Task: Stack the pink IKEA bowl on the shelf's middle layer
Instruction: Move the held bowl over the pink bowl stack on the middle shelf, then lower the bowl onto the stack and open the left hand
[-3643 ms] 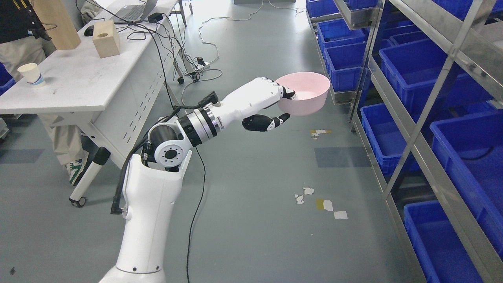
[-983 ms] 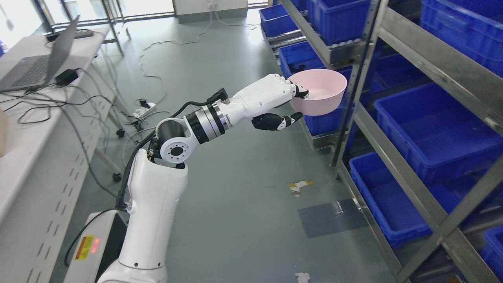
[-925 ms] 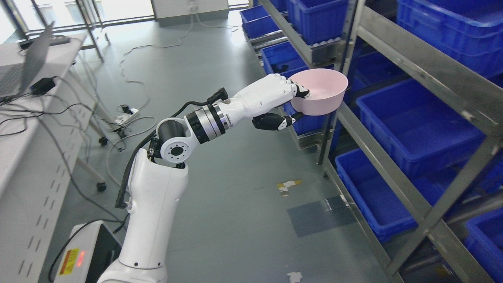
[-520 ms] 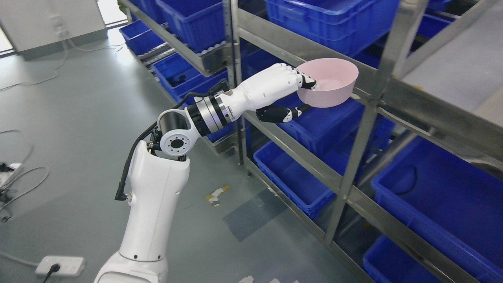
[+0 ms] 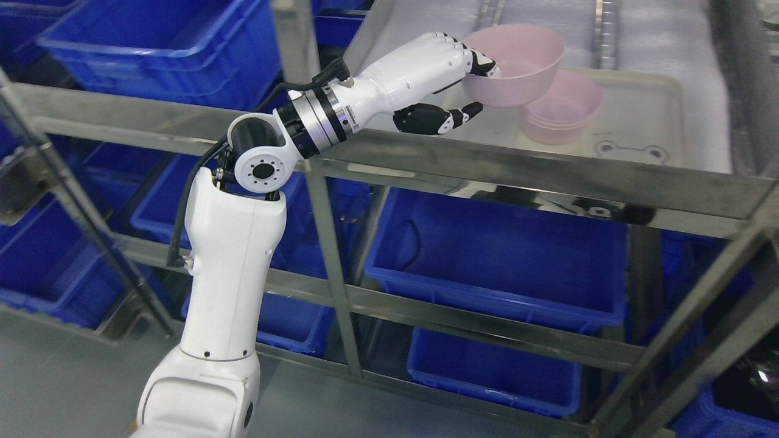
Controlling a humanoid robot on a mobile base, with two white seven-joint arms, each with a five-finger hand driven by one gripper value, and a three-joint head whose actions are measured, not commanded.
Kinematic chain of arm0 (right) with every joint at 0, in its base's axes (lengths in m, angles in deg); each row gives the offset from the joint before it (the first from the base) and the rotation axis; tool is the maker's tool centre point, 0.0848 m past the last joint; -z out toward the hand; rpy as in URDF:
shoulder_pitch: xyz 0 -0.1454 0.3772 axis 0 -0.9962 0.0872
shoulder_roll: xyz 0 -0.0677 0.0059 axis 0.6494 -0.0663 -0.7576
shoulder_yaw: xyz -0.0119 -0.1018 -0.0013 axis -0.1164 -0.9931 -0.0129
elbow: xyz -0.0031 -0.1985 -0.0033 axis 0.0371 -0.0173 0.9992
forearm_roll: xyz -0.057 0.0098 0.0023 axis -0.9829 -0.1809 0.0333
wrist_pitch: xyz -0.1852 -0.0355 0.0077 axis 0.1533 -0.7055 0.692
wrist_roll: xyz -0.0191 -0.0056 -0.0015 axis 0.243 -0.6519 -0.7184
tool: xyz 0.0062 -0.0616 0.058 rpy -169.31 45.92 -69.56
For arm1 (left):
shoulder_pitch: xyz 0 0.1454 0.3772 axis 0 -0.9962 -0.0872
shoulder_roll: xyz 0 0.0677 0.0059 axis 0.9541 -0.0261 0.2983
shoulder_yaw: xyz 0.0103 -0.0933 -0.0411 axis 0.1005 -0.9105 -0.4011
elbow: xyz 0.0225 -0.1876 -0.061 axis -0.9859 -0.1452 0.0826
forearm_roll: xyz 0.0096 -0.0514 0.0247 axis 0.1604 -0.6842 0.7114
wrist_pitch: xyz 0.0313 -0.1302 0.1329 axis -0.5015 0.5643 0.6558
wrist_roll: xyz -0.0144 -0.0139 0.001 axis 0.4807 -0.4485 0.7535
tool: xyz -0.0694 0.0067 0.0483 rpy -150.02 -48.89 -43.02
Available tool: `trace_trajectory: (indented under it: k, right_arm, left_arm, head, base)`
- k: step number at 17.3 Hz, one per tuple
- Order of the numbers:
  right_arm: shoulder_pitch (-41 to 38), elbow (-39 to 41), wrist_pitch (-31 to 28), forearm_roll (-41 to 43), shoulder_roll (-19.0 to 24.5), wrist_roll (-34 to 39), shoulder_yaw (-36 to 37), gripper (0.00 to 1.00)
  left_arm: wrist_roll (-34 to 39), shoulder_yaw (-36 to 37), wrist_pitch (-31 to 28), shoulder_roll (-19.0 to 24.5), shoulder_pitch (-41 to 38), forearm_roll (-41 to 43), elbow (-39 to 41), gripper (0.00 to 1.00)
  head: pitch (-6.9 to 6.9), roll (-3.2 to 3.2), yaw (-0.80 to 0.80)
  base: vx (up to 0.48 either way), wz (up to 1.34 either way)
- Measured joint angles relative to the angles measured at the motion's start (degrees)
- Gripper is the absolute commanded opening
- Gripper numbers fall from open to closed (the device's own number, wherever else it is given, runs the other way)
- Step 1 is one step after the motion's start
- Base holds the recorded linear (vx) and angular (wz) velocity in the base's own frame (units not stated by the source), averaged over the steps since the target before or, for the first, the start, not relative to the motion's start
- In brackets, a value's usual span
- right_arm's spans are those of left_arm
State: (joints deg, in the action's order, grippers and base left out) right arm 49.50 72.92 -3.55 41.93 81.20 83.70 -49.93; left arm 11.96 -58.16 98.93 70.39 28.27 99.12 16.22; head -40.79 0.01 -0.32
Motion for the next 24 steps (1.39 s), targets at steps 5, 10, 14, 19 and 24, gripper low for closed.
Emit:
trace_trajectory:
  k: [5,10,14,19,24]
  right_arm:
    - [0.03,0.0,0.0,0.0,0.0,0.0,0.0,1.0]
    - [0.02,0.0,0.0,0.0,0.0,0.03,0.0,1.0]
    - [0.02,0.0,0.0,0.0,0.0,0.03,0.0,1.0]
    - [0.01,0.0,0.0,0.0,0.0,0.03,0.0,1.0]
    - [0.01,0.0,0.0,0.0,0.0,0.02,0.0,1.0]
  left_arm:
    - [-2.58,-1.76,-0.26,0.02,2.79,9.88,-2.68,0.03]
    - [-3.51,-3.23,-0.34,0.31,3.47,14.0,-4.22,0.04]
    - [-3.71,-2.24,1.05,0.2,3.51,15.45,-5.13,0.04]
    - [-3.77,-1.02,1.3,0.11,3.68,17.48,-6.88,0.04]
    - [-3.77,-0.43,1.32,0.07,4.08,19.18,-8.48,0.06]
  head:
    - [0.01,0.0,0.0]
    - [0.02,0.0,0.0]
    - [0.01,0.0,0.0]
    - [0.02,0.0,0.0]
    - [0.02,0.0,0.0]
  base:
    - [0.086,-0.46]
    - [0.039,-0.15]
    - [0.017,-0.07]
    - [0.006,-0.04]
    - [0.0,0.02]
